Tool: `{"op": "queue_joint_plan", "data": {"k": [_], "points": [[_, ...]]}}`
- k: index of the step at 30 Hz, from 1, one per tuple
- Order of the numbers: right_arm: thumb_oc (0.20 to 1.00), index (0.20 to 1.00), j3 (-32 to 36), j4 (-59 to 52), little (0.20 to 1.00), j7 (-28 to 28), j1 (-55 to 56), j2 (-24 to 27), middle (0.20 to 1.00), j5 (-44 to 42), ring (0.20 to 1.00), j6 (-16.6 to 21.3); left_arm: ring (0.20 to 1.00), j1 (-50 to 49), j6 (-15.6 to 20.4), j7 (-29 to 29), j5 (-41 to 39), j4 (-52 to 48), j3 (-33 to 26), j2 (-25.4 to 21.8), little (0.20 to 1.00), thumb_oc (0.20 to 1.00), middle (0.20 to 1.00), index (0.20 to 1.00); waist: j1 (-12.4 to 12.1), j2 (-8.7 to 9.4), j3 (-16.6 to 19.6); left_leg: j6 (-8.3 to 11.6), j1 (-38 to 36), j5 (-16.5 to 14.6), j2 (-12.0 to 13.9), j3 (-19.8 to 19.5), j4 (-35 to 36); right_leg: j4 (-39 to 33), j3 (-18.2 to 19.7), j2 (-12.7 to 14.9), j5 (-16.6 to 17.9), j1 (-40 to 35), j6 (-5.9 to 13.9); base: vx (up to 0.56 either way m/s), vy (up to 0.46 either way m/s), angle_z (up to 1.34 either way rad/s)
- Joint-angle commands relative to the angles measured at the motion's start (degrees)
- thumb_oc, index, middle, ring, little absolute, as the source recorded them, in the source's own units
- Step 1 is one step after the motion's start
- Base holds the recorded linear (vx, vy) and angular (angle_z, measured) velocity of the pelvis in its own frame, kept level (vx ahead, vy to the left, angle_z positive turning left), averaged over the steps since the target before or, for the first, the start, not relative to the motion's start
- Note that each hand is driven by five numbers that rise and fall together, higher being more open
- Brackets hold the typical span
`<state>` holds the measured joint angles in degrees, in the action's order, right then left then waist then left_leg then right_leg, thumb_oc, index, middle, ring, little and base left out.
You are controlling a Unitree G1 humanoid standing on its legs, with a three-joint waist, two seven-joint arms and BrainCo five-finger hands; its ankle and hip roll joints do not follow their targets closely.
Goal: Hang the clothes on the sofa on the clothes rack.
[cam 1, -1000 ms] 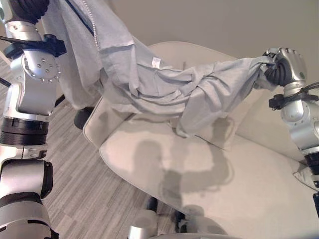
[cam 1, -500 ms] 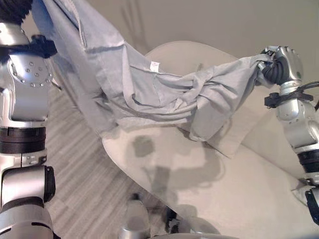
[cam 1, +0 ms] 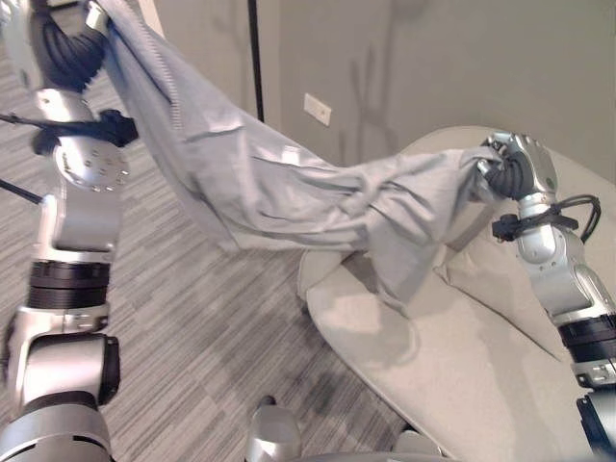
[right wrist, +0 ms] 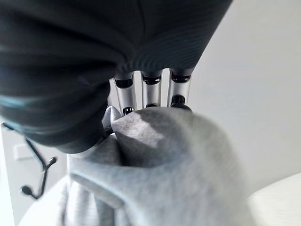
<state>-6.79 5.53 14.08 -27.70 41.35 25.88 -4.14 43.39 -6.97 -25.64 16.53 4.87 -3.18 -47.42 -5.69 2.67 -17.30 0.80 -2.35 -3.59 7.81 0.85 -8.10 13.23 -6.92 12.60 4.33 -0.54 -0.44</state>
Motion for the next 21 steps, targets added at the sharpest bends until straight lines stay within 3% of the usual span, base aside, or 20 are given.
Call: {"op": "queue_joint_plan", "data": {"k": [1,2,4,5,7,13,16,17,18,21], "points": [[0.2,0.2,2.2,0.5,0.2,2.8,-7.2,6.0,0.2,0.0,0.2,0.0,0.2,6.2,4.0,-1.2,0.5,-3.1,2.7,-1.8,0.2,0.2,0.2,0.2,2.1,0.89,3.2,2.68,-5.8,4.6,-1.9,3.5,13.1,-12.2,-0.3,-3.9,1.4,-4.1,2.18,-0.07,0.292,0.46],[0.2,0.2,2.2,0.5,0.2,2.8,-7.2,6.0,0.2,0.0,0.2,0.0,0.2,6.2,4.1,-1.3,0.5,-3.0,2.7,-1.8,0.2,0.2,0.2,0.2,2.2,0.9,3.3,2.69,-5.8,4.5,-1.9,3.4,13.1,-12.3,-0.4,-3.9,1.3,-4.1,2.17,-0.02,0.154,0.13],[0.2,0.2,1.8,0.5,0.2,2.9,-7.3,6.2,0.2,0.0,0.2,0.2,0.2,5.4,4.0,-1.1,0.6,-3.6,2.1,-0.6,0.2,0.2,0.2,0.2,2.3,1.81,3.0,2.25,-5.9,4.3,-4.1,3.3,13.1,-12.8,-1.4,-8.0,1.3,-3.7,2.42,0.0,0.167,0.13],[0.2,0.2,1.6,0.1,0.2,2.7,-7.3,6.6,0.2,0.1,0.2,0.4,0.2,4.2,4.0,-1.0,0.5,-4.0,1.3,-0.2,0.2,0.2,0.2,0.2,3.1,2.18,2.6,1.49,-6.5,4.0,-6.2,2.9,13.1,-13.5,-1.5,-12.2,1.4,-2.0,2.62,0.03,0.201,-0.04],[0.2,0.2,1.6,0.1,0.2,2.6,-7.0,7.4,0.2,0.3,0.2,0.2,0.2,3.1,3.5,-1.3,0.3,-3.9,0.7,-0.6,0.2,0.2,0.2,0.2,4.1,2.48,3.1,0.87,-6.8,3.6,-7.7,2.7,13.1,-15.9,-1.1,-14.0,0.7,-2.1,1.68,0.04,0.121,-0.1],[0.2,0.2,-0.1,1.2,0.2,2.5,-8.0,7.1,0.2,-0.6,0.2,0.9,0.2,-0.8,4.3,-1.4,0.0,-5.1,-2.0,0.3,0.2,0.2,0.2,0.2,4.3,0.97,5.2,0.32,-7.4,4.4,-7.3,2.3,13.1,-18.2,-1.5,-13.9,-0.4,-1.4,1.49,0.05,-0.008,0.12],[0.2,0.2,-0.9,1.9,0.2,2.4,-9.4,7.7,0.2,-0.7,0.2,1.2,0.2,-1.5,4.2,-1.0,0.1,-5.8,-3.1,1.1,0.2,0.2,0.2,0.2,4.0,0.06,5.3,0.95,-9.5,8.4,-5.7,3.6,12.6,-18.2,-2.9,-13.5,-0.6,-2.5,1.82,0.06,-0.007,-0.02],[0.2,0.2,-1.0,2.0,0.2,2.4,-9.5,7.8,0.2,-0.8,0.2,1.2,0.2,-1.6,4.2,-1.0,0.1,-5.9,-3.2,1.2,0.2,0.2,0.2,0.2,4.0,0.01,5.0,0.98,-9.6,8.4,-5.7,3.5,12.4,-18.2,-3.0,-13.5,-0.6,-2.8,1.83,0.05,-0.007,0.01],[0.2,0.2,-0.1,1.9,0.2,2.5,-9.1,7.8,0.2,-0.9,0.2,1.2,0.2,-1.6,4.3,-0.6,0.1,-6.4,-3.1,1.6,0.2,0.2,0.2,0.2,4.3,-0.08,4.7,1.08,-9.1,7.9,-4.1,5.4,11.4,-18.2,-3.8,-12.4,-0.7,-3.9,2.19,0.03,0.013,0.04],[0.2,0.2,1.4,2.1,0.2,2.8,-8.3,7.7,0.2,-0.5,0.2,0.8,0.2,-0.8,3.9,-0.3,0.0,-5.6,-2.1,0.8,0.2,0.2,0.2,0.2,3.3,0.84,4.5,-0.21,-6.1,6.6,-1.1,4.4,13.1,-18.2,-2.8,-11.2,-1.3,-5.1,2.33,0.1,0.046,0.13]]}}
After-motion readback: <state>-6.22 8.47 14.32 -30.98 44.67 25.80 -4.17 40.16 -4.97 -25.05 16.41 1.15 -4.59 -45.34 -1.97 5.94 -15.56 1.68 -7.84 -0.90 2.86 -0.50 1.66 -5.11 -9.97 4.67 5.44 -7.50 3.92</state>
